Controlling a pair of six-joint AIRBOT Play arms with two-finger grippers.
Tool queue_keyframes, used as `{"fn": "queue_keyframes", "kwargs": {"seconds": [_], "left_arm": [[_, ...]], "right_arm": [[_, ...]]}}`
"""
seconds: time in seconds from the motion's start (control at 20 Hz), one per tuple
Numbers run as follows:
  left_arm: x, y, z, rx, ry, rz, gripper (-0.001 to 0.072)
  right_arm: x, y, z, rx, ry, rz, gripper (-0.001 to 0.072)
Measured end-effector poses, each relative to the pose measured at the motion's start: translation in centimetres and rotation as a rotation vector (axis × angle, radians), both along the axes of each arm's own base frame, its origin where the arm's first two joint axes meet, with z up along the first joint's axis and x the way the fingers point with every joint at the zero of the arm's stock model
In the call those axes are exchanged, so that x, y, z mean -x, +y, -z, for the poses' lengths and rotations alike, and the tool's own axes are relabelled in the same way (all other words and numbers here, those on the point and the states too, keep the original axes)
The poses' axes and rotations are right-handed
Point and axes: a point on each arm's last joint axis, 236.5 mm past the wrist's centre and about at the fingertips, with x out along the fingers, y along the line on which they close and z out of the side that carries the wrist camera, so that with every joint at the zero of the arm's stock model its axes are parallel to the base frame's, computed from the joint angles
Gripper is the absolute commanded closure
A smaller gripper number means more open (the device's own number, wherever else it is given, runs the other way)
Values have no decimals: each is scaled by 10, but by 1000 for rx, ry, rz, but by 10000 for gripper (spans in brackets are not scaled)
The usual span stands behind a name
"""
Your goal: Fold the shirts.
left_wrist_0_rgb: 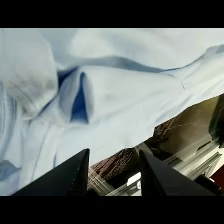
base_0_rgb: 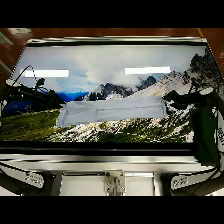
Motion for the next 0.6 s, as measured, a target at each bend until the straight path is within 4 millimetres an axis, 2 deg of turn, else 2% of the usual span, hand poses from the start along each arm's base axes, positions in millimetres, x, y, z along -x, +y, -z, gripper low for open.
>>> {"fn": "queue_keyframes", "kwargs": {"seconds": [0.1, 0.15, 0.2, 0.25, 0.3, 0.4, 0.45, 0.5, 0.55, 0.6], "left_arm": [[0, 0, -6, -2, -12, 3, 312], [0, -1, -9, -3, -18, 5, 312], [1, -1, -12, -2, -22, 7, 312], [0, -3, -14, -3, -27, 9, 312], [0, -5, -18, 0, -36, 10, 313], [-4, -13, -26, 19, -65, 13, 333], [-8, -18, -31, 34, -86, 12, 375], [-12, -25, -36, 52, -110, 9, 519], [-17, -33, -41, 71, -132, 8, 617], [-21, -43, -45, 83, -153, 7, 671]], "right_arm": [[5, 13, 14, -38, 37, -25, 42], [4, 22, 18, -54, 42, -38, 78], [5, 31, 22, -71, 52, -56, 237], [8, 38, 28, -70, 66, -78, 456], [11, 44, 33, -79, 81, -91, 566], [14, 51, 32, -73, 78, -134, 591], [16, 52, 29, -58, 67, -162, 611], [17, 52, 21, -44, 51, -191, 640], [14, 53, 7, -39, 14, -206, 640], [10, 54, -8, -34, -24, -213, 640]]}}
